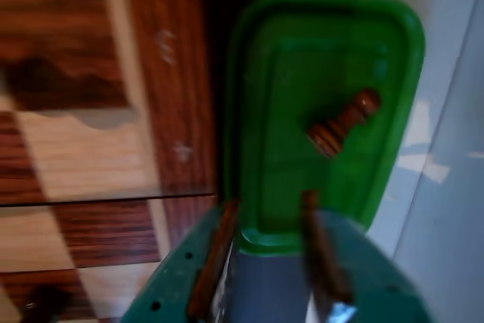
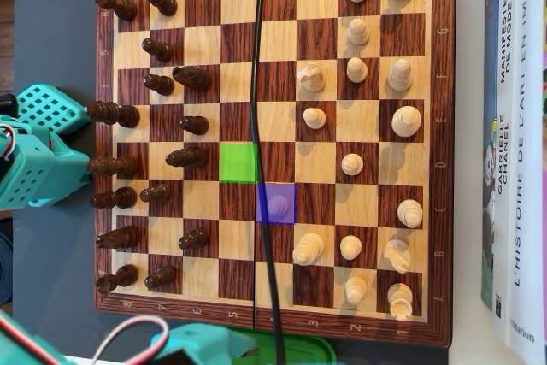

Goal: Play chess

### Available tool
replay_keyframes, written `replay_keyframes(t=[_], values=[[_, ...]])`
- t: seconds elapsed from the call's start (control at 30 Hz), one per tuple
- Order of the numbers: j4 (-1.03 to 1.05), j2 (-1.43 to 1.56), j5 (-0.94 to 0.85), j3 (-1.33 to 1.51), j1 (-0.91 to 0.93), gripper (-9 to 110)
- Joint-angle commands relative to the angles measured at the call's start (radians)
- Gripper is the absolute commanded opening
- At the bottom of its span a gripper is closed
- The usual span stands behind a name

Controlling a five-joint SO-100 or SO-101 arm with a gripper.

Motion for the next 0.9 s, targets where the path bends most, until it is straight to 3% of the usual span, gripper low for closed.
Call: replay_keyframes(t=[0.0,0.43,0.87], values=[[0.018,0.117,0.008,0.008,-0.025,9],[0.029,0.546,0.25,0.371,-0.267,10],[0.031,0.574,0.359,0.405,-0.457,10]])
